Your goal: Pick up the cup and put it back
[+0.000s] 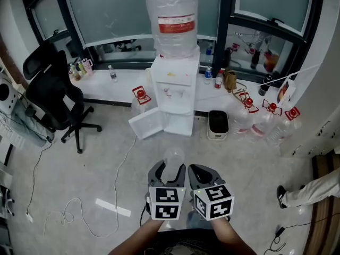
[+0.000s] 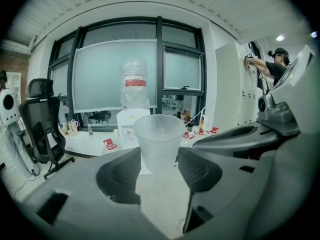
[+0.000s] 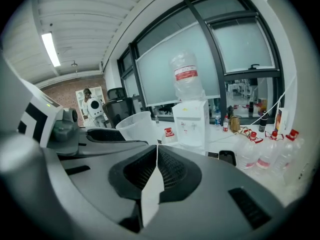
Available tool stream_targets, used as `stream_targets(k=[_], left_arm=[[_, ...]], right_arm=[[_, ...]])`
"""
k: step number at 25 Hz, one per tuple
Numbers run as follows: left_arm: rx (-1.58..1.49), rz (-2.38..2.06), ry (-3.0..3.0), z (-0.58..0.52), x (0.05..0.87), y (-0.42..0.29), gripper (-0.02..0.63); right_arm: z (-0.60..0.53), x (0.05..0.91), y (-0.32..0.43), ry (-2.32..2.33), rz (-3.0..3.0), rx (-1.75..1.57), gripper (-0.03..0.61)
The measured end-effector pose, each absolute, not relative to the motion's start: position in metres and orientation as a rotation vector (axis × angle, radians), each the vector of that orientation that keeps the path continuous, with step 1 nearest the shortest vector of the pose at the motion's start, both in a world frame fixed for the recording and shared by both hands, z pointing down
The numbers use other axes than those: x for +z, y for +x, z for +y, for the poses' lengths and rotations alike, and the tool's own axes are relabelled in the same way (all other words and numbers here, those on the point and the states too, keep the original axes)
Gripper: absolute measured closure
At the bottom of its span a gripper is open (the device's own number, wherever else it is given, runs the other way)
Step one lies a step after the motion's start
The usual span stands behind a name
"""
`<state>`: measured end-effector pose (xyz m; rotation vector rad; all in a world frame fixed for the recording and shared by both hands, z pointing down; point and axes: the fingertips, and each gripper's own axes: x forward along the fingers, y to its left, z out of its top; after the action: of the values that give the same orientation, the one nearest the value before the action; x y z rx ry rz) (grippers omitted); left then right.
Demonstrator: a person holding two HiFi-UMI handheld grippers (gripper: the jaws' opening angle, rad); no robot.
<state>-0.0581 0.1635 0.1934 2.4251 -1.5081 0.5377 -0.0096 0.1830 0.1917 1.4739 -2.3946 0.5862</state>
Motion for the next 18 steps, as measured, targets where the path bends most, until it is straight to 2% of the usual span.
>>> stream_targets(k=[18], left_arm=[[0.606,-1.591,2.35,0.07,0.201,0.013,0.388]], right_arm=[[0.083,0.199,0.06,1.381,-2.467,0.688,0.557]])
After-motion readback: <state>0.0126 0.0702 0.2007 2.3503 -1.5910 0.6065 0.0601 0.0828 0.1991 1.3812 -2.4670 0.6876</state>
